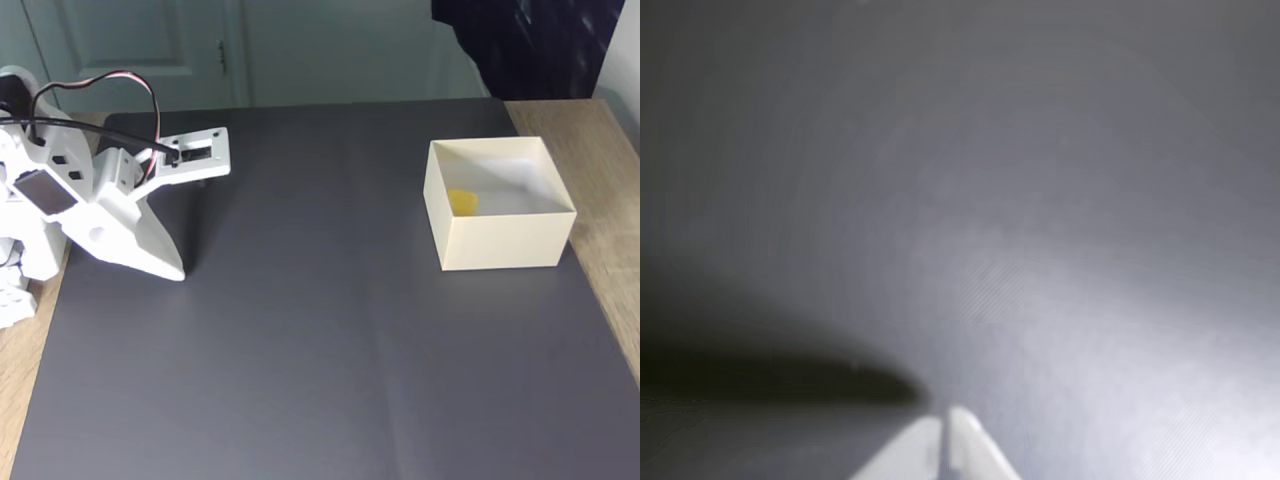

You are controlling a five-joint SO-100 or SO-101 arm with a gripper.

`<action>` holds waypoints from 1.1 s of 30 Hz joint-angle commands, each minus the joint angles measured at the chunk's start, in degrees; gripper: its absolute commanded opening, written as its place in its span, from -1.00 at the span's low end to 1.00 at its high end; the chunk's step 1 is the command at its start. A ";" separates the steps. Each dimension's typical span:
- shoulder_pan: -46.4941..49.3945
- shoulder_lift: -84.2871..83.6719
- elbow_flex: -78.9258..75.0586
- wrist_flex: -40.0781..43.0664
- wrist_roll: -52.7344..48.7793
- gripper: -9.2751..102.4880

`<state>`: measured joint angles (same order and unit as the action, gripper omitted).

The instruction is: Grasp a cube block and put it in the white box.

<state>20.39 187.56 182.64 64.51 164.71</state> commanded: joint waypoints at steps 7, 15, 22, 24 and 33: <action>-0.35 0.44 -0.18 -0.79 -2.99 -0.82; -0.44 0.35 -0.18 -0.79 -2.64 -0.82; -0.44 0.35 -0.18 -0.79 -2.64 -0.82; -0.44 0.35 -0.18 -0.79 -2.64 -0.82; -0.44 0.35 -0.18 -0.79 -2.64 -0.82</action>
<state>20.39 187.56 182.64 64.51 161.98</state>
